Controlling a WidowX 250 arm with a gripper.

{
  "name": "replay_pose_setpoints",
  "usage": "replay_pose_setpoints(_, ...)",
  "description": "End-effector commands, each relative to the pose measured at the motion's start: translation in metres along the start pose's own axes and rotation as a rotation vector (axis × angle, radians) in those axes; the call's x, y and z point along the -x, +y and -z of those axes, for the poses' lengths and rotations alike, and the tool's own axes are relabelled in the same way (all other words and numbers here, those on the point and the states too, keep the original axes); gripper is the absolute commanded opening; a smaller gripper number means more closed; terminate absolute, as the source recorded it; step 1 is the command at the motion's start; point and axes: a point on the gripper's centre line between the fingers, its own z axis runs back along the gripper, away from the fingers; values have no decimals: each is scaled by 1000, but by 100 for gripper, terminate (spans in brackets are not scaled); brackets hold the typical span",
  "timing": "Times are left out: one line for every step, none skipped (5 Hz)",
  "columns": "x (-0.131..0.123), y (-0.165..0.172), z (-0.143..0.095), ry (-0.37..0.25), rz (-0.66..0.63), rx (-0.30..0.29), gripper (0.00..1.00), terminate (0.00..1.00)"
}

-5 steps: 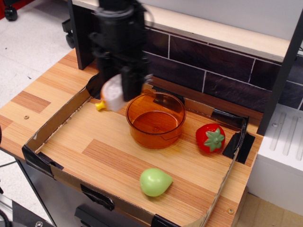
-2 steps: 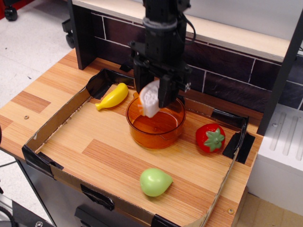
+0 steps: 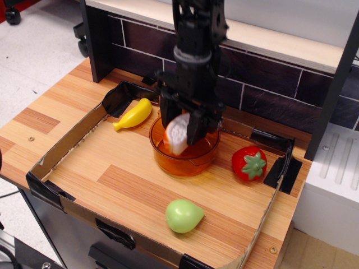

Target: Put sushi in pot

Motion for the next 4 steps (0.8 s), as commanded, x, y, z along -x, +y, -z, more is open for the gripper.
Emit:
replay_pose_setpoints(-7,8,-15,-49,9,-29,100,0)
replay_pose_setpoints(-2,12,-43,-97,-3,-17,100,0)
replay_pose_setpoints(9,21,-89,-193,-33,39,100,0)
replay_pose_setpoints(20,30,-117,-261,-74,63,100,0)
